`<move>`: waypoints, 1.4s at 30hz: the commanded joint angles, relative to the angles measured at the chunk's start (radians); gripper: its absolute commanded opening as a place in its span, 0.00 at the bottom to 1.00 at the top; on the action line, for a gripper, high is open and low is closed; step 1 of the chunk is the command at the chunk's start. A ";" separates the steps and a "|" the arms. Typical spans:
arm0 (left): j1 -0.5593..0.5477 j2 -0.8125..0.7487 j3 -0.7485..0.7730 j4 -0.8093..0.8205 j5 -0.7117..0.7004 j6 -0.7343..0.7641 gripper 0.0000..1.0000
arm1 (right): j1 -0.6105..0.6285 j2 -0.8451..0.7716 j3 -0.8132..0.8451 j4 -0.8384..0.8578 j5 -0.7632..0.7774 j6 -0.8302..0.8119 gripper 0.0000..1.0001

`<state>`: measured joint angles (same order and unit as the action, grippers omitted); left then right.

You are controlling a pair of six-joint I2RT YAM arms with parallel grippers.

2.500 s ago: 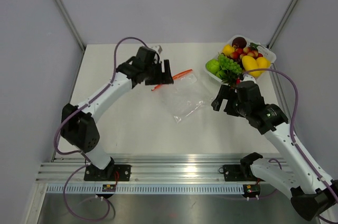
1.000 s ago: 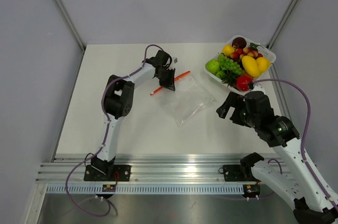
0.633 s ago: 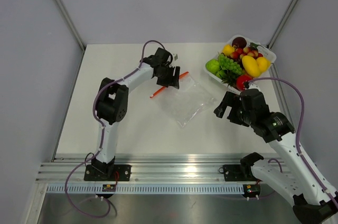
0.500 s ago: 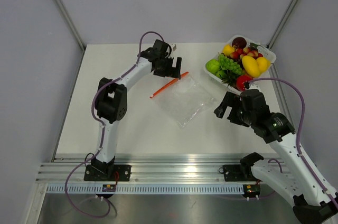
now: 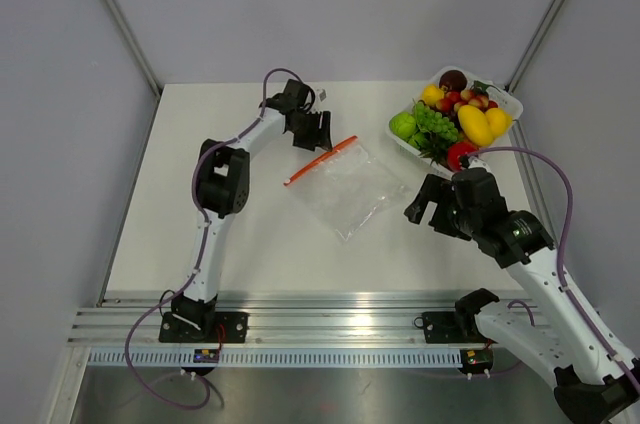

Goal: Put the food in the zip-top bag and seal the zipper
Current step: Pick up the zipper food storage bag at the center of the board, then open the zipper of the food storage bag.

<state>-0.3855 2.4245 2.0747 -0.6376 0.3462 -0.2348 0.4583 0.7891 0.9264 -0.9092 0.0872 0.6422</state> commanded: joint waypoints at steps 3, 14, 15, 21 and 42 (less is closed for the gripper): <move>-0.013 -0.067 -0.125 0.057 0.154 -0.024 0.54 | 0.005 0.018 0.006 0.052 -0.012 0.013 1.00; -0.029 -0.198 -0.294 0.107 0.229 -0.104 0.00 | 0.005 0.007 -0.018 0.059 -0.029 0.036 1.00; -0.027 -0.220 -0.336 0.125 0.231 -0.115 0.00 | 0.005 0.010 -0.018 0.053 -0.020 0.036 1.00; -0.027 -0.473 -0.577 0.283 0.252 -0.228 0.00 | 0.016 0.081 -0.017 0.105 -0.116 0.050 0.99; -0.055 -0.877 -0.935 0.362 0.355 -0.247 0.00 | 0.289 0.619 0.388 0.371 0.114 0.240 0.77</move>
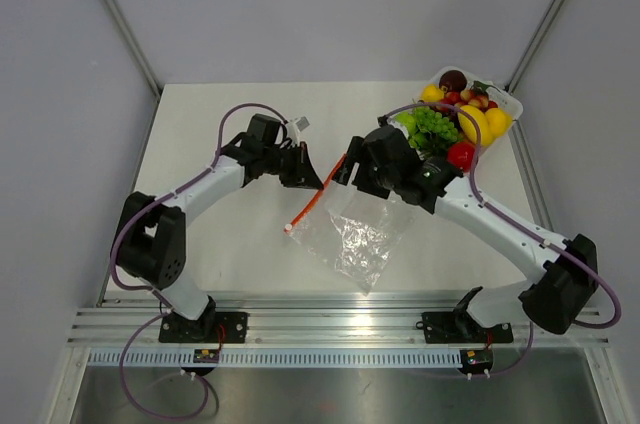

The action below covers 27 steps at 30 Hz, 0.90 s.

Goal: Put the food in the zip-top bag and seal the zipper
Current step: Open the zipper of the food storage bag.

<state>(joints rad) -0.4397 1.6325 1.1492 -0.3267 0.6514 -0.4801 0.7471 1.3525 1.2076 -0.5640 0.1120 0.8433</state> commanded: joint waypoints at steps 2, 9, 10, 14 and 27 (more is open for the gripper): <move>-0.004 -0.100 -0.016 0.048 0.053 0.005 0.00 | 0.001 0.100 0.162 -0.036 0.094 0.034 0.75; -0.014 -0.140 -0.025 0.054 0.067 0.003 0.00 | 0.003 0.255 0.322 -0.184 0.100 0.073 0.75; -0.014 -0.146 -0.025 0.055 0.070 0.005 0.00 | 0.003 0.264 0.328 -0.194 0.100 0.073 0.75; -0.021 -0.151 -0.022 0.054 0.074 0.005 0.00 | 0.005 0.307 0.342 -0.220 0.081 0.074 0.69; -0.036 -0.198 -0.009 0.023 0.044 0.015 0.00 | 0.005 0.289 0.279 -0.172 0.069 0.048 0.13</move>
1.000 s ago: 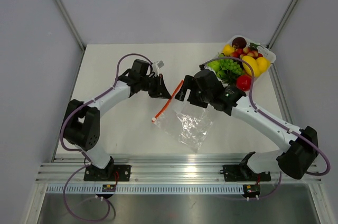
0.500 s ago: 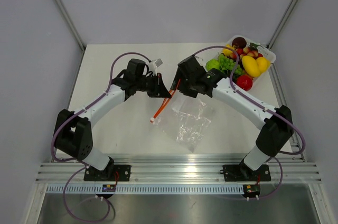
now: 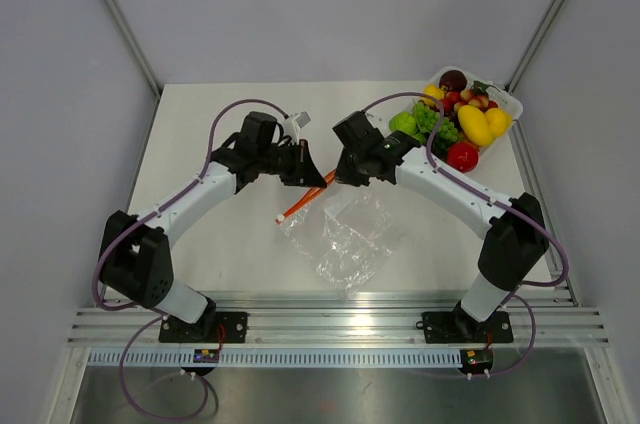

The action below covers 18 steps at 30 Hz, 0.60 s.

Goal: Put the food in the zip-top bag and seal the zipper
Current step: Open the zipper of the food storage bag.

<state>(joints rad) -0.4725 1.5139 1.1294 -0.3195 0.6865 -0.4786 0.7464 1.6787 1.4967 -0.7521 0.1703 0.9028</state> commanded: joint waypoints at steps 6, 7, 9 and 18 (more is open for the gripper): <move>-0.006 -0.115 0.013 -0.003 0.001 0.028 0.00 | 0.005 -0.053 -0.038 0.062 -0.021 -0.028 0.17; -0.006 -0.115 0.012 -0.006 0.001 0.031 0.00 | 0.005 -0.054 -0.041 0.065 -0.026 -0.025 0.33; -0.006 -0.109 0.004 -0.006 -0.002 0.029 0.00 | 0.005 -0.063 -0.047 0.077 -0.031 -0.022 0.51; -0.011 -0.107 -0.023 0.003 -0.002 0.031 0.00 | 0.005 -0.171 -0.085 0.091 0.015 0.025 0.67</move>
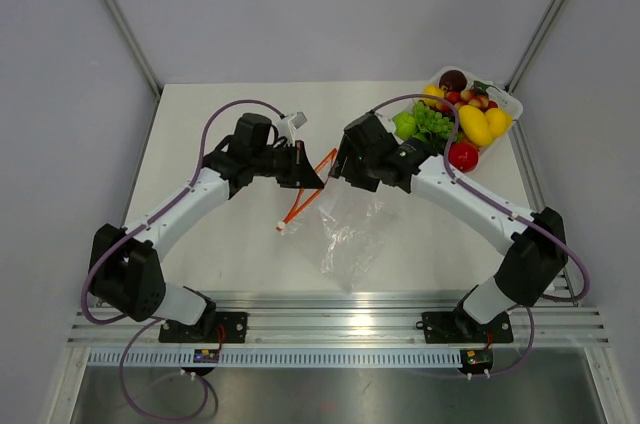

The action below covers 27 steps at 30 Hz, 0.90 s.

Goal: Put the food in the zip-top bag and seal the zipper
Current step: Open the zipper of the food storage bag.

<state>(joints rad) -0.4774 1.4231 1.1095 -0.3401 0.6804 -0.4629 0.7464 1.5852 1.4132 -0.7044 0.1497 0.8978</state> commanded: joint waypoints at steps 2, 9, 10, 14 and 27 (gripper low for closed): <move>-0.007 -0.019 0.000 0.021 0.004 0.020 0.00 | 0.005 -0.096 -0.002 0.043 0.051 0.039 0.67; -0.015 -0.033 0.018 0.009 0.005 0.020 0.00 | 0.005 -0.036 0.070 0.002 0.022 0.024 0.67; -0.018 -0.036 0.023 0.003 0.001 0.021 0.00 | 0.005 -0.024 0.076 0.003 0.008 0.024 0.67; -0.018 -0.038 0.038 -0.013 -0.013 0.032 0.00 | 0.008 0.019 0.066 0.020 -0.053 0.039 0.66; -0.035 -0.081 0.087 -0.075 -0.059 0.058 0.00 | 0.013 0.050 0.055 0.034 -0.065 0.033 0.21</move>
<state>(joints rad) -0.5076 1.4014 1.1351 -0.4107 0.6395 -0.4297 0.7483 1.6264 1.4536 -0.6941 0.0853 0.9306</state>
